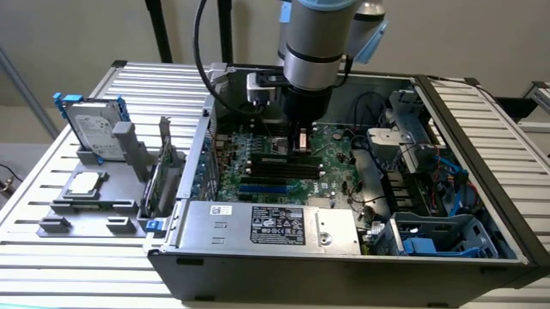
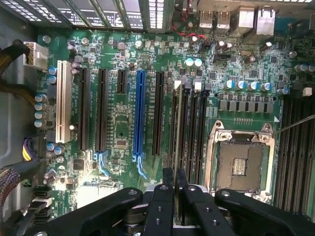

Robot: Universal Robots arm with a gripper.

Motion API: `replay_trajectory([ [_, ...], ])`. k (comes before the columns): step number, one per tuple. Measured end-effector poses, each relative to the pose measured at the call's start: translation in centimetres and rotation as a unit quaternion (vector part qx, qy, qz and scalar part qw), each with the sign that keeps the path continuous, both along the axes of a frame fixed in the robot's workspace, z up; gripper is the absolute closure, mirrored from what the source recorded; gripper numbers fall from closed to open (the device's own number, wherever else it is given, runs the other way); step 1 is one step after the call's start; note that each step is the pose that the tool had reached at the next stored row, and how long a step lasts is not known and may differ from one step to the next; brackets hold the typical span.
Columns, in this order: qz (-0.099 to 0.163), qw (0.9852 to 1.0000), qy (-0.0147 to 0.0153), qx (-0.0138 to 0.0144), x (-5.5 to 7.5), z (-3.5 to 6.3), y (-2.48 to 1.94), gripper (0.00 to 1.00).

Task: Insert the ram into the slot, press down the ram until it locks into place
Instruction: 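Insert the ram into the slot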

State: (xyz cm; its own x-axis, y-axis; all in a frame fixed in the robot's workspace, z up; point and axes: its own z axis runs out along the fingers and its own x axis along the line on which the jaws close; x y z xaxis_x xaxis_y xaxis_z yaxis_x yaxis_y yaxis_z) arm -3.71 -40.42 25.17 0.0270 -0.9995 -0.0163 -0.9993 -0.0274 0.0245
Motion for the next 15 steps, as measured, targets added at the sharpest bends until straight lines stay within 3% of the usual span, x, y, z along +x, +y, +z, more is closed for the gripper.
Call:
replay_trajectory([
  [5, 0.0, 1.0, 0.0027, 0.0, 0.02, -0.56, 0.0, 0.87],
  [15, 0.001, 1.0, 0.0028, -0.0002, 0.02, -1.0, 0.0, 0.87],
])
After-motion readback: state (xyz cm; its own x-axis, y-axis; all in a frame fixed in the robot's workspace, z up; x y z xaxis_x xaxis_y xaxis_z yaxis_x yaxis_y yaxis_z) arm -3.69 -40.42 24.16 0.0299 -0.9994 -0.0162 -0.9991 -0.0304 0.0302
